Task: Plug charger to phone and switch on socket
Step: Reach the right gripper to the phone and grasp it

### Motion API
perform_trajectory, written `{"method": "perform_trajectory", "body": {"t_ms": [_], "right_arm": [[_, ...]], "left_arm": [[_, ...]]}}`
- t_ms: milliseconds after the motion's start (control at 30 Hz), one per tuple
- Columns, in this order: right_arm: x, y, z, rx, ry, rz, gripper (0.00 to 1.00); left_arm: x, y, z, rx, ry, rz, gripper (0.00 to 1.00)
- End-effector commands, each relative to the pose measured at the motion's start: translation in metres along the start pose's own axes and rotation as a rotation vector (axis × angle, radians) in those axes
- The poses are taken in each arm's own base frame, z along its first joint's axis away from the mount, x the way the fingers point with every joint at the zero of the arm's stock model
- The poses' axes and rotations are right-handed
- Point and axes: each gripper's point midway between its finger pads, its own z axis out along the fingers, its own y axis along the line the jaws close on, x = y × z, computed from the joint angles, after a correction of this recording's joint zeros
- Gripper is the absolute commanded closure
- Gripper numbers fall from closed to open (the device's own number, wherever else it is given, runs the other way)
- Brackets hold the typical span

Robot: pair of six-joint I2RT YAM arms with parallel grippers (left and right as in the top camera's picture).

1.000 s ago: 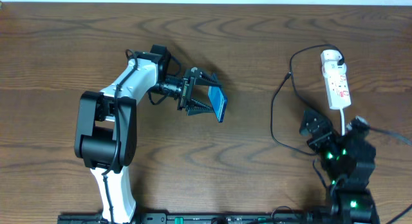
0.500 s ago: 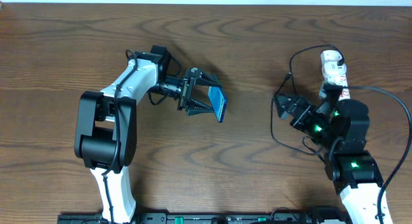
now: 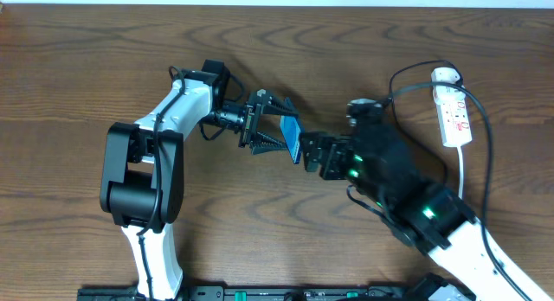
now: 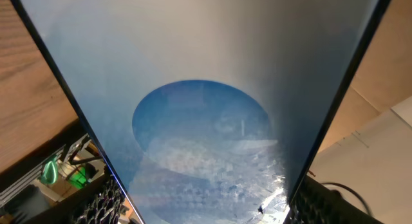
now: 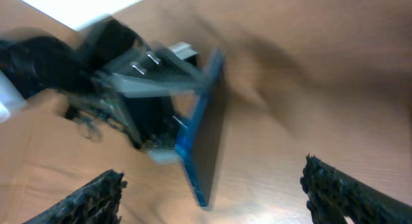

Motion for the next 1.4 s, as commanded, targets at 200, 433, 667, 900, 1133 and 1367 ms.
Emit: {"method": "perform_trajectory", "body": {"t_ms": [200, 433, 667, 900, 1133, 1367], "right_arm": [[0.02, 0.027, 0.04, 0.088, 0.094, -0.081, 0.3], [0.021, 0.009, 0.059, 0.199, 0.063, -0.097, 0.42], [0.033, 0.014, 0.065, 0.199, 0.089, -0.104, 0.51], [0.028, 0.016, 0.066, 0.191, 0.065, -0.099, 0.61], [0.035, 0.012, 0.076, 0.213, 0.084, -0.081, 0.74], [0.037, 0.01, 0.079, 0.22, 0.09, -0.083, 0.85]], "left_arm": [[0.012, -0.021, -0.003, 0.037, 0.014, 0.066, 0.3], [0.012, -0.021, -0.003, 0.037, 0.014, 0.066, 0.3], [0.012, -0.021, -0.003, 0.038, 0.015, 0.06, 0.3], [0.012, -0.021, -0.003, 0.038, 0.015, 0.045, 0.3], [0.012, -0.021, -0.003, 0.038, 0.015, 0.041, 0.3], [0.012, -0.021, -0.003, 0.038, 0.015, 0.041, 0.3]]}}
